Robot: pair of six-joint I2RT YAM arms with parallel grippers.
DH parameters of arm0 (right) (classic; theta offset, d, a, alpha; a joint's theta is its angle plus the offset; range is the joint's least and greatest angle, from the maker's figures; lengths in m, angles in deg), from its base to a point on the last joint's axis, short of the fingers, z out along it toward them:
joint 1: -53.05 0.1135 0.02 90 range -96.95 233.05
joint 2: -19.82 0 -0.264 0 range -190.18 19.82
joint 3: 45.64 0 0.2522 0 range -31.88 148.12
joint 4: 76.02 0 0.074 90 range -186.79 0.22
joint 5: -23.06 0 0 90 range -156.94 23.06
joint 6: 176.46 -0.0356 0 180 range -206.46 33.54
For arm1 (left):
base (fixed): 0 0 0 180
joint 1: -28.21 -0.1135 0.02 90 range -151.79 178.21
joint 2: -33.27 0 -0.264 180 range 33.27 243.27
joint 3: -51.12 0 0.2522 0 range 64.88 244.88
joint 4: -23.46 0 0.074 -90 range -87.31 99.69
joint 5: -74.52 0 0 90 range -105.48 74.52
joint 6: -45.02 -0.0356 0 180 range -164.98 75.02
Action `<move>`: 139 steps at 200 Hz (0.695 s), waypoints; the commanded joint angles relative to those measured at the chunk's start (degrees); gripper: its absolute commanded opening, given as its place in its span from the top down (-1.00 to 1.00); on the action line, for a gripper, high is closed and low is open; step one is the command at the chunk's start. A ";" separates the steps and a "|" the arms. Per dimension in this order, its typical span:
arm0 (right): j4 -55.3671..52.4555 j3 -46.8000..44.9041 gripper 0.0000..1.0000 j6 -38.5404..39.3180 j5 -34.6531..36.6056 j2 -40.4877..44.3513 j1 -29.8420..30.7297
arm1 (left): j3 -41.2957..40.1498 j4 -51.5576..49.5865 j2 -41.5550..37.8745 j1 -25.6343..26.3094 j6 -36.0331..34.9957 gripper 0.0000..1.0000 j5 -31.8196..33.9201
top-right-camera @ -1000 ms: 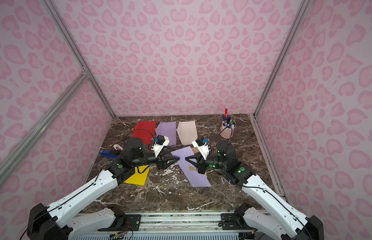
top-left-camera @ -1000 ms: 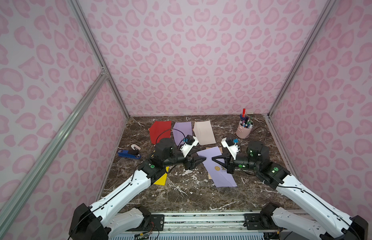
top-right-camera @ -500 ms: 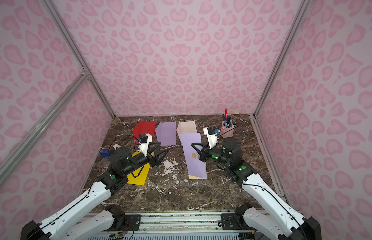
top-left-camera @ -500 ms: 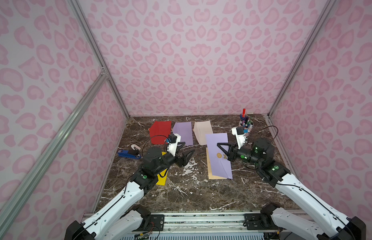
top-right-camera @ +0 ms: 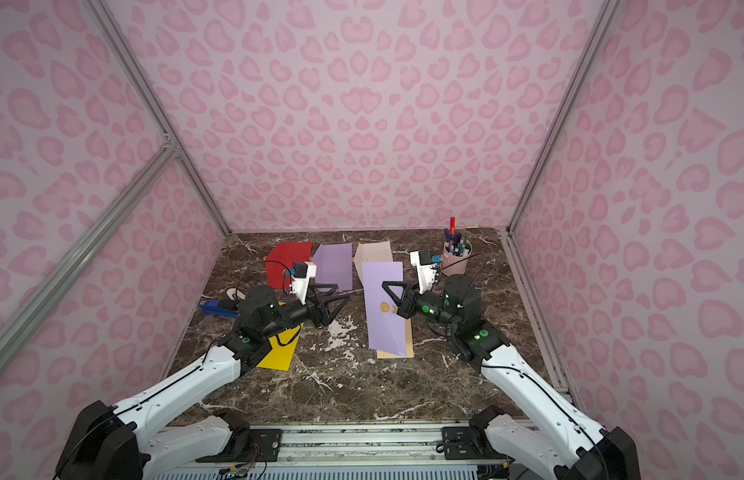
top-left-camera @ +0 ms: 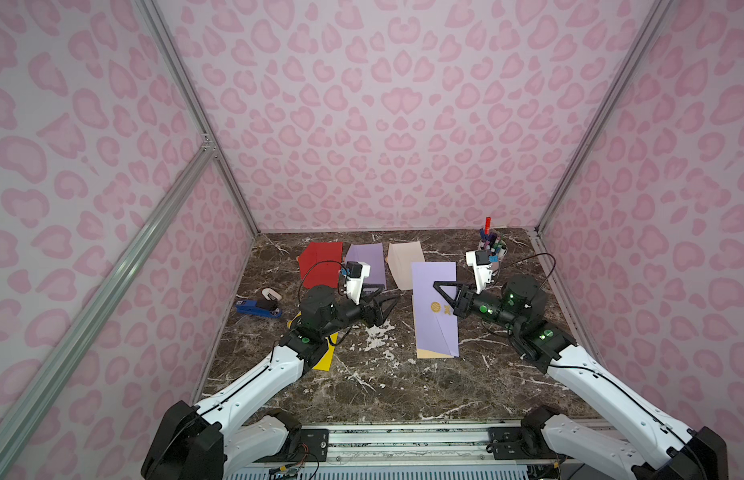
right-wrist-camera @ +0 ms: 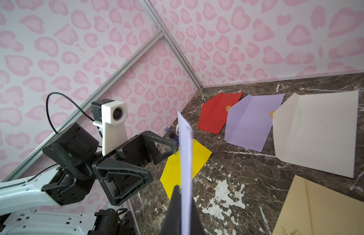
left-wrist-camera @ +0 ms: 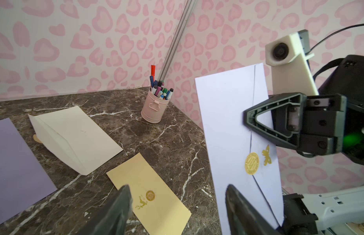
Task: Open the envelope
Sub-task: Pick up the envelope from the envelope.
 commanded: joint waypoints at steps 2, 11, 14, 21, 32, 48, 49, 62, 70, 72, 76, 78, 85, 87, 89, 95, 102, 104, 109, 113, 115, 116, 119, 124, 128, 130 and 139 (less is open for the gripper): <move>1.57 -0.06 1.00 -1.66 0.03 0.02 -0.02 | -0.80 4.40 0.11 -0.16 2.13 -0.52 -4.57; 1.57 0.00 1.00 -1.94 -0.32 -0.01 -0.02 | -0.85 5.19 0.36 -0.16 2.75 -0.53 -5.93; 1.66 0.02 1.00 -2.01 -0.47 -0.01 -0.02 | -0.83 5.39 0.51 -0.16 2.86 -0.53 -6.46; 1.82 -0.07 1.00 -2.17 -0.86 -0.01 0.02 | -0.66 5.78 0.80 -0.16 2.99 -0.53 -7.59; 1.52 -0.02 1.00 -2.30 -1.09 0.08 -0.02 | -0.41 5.81 1.16 -0.22 2.87 -0.54 -8.36; 0.91 -0.01 1.00 -2.05 -1.49 0.93 -0.02 | 0.24 5.29 1.92 -0.29 2.42 -0.55 -8.79; 0.85 -0.01 1.00 -2.04 -1.53 0.99 -0.02 | 0.28 5.28 1.99 -0.31 2.45 -0.55 -8.87; 1.13 -0.54 1.00 -2.36 -1.93 2.02 -0.02 | 1.12 5.44 3.04 -0.32 2.56 -0.55 -10.52; 1.23 -0.76 1.00 -2.47 -1.92 2.70 -0.02 | 1.64 5.45 3.54 -0.35 2.44 -0.55 -11.48; 1.28 -0.84 1.00 -2.47 -1.91 2.93 -0.02 | 1.77 5.45 3.62 -0.38 2.35 -0.55 -11.72; 1.36 -1.04 1.00 -2.46 -1.93 3.25 -0.04 | 2.01 5.49 3.77 -0.39 2.22 -0.55 -12.00; 1.40 -1.11 1.00 -2.47 -1.93 3.36 -0.02 | 2.12 5.46 3.81 -0.41 2.15 -0.55 -12.02; 1.55 -1.32 1.00 -2.56 -2.08 3.74 -0.02 | 2.24 5.45 3.74 -0.35 2.00 -0.55 -11.86; 1.53 -1.38 1.00 -2.56 -2.17 3.83 -0.02 | 2.31 5.45 3.69 -0.40 1.96 -0.55 -11.85; 1.55 -1.35 1.00 -2.56 -2.19 3.90 -0.06 | 2.33 5.45 3.66 -0.35 1.88 -0.55 -11.90; 1.42 -1.34 1.00 -2.52 -2.32 4.03 -0.02 | 2.33 5.77 3.65 -0.39 1.77 -0.55 -12.42; 1.38 -1.41 1.00 -2.47 -2.66 4.04 -0.02 | 2.33 6.27 3.73 -0.39 1.77 -0.55 -13.07; 1.40 -1.42 1.00 -2.47 -2.71 4.04 -0.02 | 2.27 6.38 3.67 -0.41 1.77 -0.55 -13.17; 1.31 -1.34 1.00 -2.47 -2.68 4.01 -0.06 | 2.17 6.92 3.70 -0.40 1.84 -0.55 -13.70; 1.36 -1.40 1.00 -2.47 -2.64 3.95 -0.02 | 2.02 7.46 3.73 -0.42 1.97 -0.54 -14.32; 1.39 -1.42 1.00 -2.54 -2.63 3.95 0.03 | 1.93 7.71 3.65 -0.35 2.02 -0.54 -14.56; 1.40 -1.51 1.00 -2.55 -2.63 3.95 -0.04 | 1.87 7.81 3.65 -0.39 2.03 -0.54 -14.70; 1.59 -1.53 1.00 -2.56 -2.70 3.87 -0.02 | 1.75 8.13 3.65 -0.39 2.07 -0.54 -15.00; 1.79 -1.56 1.00 -2.49 -2.64 3.80 -0.02 | 1.49 8.93 3.65 -0.36 2.39 -0.54 -15.76; 1.92 -1.55 1.00 -2.48 -2.64 3.71 -0.02 | 1.19 9.66 3.65 -0.41 2.67 -0.54 -16.40; 1.97 -1.57 1.00 -2.47 -2.68 3.65 -0.02 | 1.06 9.91 3.65 -0.37 2.83 -0.54 -16.66; 2.29 -1.23 1.00 -2.47 -2.93 3.22 -0.06 | 0.76 10.29 3.56 -0.37 3.07 -0.53 -17.08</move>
